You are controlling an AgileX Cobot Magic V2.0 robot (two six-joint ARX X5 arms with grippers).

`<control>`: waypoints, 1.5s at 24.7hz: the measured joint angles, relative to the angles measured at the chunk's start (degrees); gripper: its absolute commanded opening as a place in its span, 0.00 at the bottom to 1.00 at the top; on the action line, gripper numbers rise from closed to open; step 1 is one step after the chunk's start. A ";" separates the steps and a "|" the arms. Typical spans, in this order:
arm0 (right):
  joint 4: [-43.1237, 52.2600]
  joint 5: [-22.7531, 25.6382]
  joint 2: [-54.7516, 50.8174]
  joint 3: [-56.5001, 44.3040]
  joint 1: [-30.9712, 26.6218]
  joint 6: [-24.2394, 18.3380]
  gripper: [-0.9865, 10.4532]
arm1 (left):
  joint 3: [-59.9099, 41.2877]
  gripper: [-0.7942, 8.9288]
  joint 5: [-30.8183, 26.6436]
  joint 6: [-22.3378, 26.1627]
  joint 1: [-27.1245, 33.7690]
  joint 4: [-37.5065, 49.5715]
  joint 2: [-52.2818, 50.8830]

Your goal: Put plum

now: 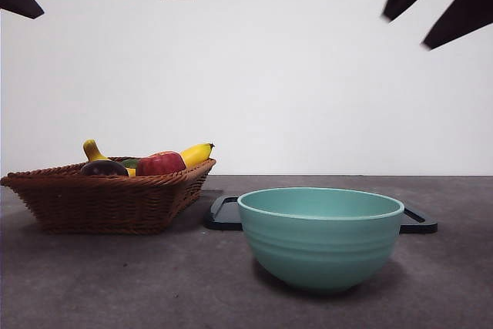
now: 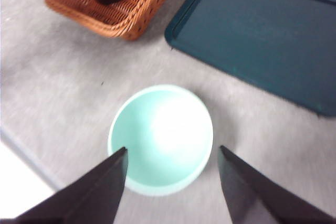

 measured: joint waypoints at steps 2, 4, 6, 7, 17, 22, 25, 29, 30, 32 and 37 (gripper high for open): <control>-4.46 -1.66 -3.17 0.00 0.00 0.00 0.33 | 0.00 0.47 -0.02 0.00 0.00 0.00 0.00; -8.81 -4.35 -5.35 0.00 0.00 0.02 0.33 | 0.00 0.47 -0.02 -0.04 0.00 0.00 0.00; -11.13 -5.88 -6.62 0.00 0.00 0.09 0.33 | 0.00 0.47 -0.02 -0.04 0.00 0.02 0.00; -11.15 -6.10 -7.02 0.00 0.00 0.13 0.33 | 0.00 0.47 -0.02 -0.07 0.00 0.02 0.00; -10.82 -6.12 -7.08 0.00 0.00 0.37 0.33 | 0.00 0.46 -0.02 -0.07 0.00 0.02 0.00; -10.82 -6.12 -7.08 0.00 0.00 0.39 0.17 | 0.00 0.21 -0.02 -0.07 0.00 0.02 0.00; -10.82 -6.12 -7.08 0.00 0.00 0.35 0.09 | 0.00 0.09 -0.02 -0.11 0.00 0.07 0.00; -10.82 -6.08 -7.08 0.00 0.00 0.33 0.09 | 0.00 0.09 -0.02 -0.17 0.00 0.07 0.00; -10.82 -5.92 -7.08 0.00 0.00 0.33 0.09 | 0.00 0.09 -0.02 -0.17 0.00 0.11 0.00; -10.82 -5.73 -7.08 0.00 0.00 0.35 0.09 | 0.00 0.09 -0.02 -0.17 0.00 0.22 0.00; -10.82 -5.70 -7.08 0.00 0.00 0.33 0.09 | 0.00 0.09 -0.02 -0.17 0.00 0.24 0.00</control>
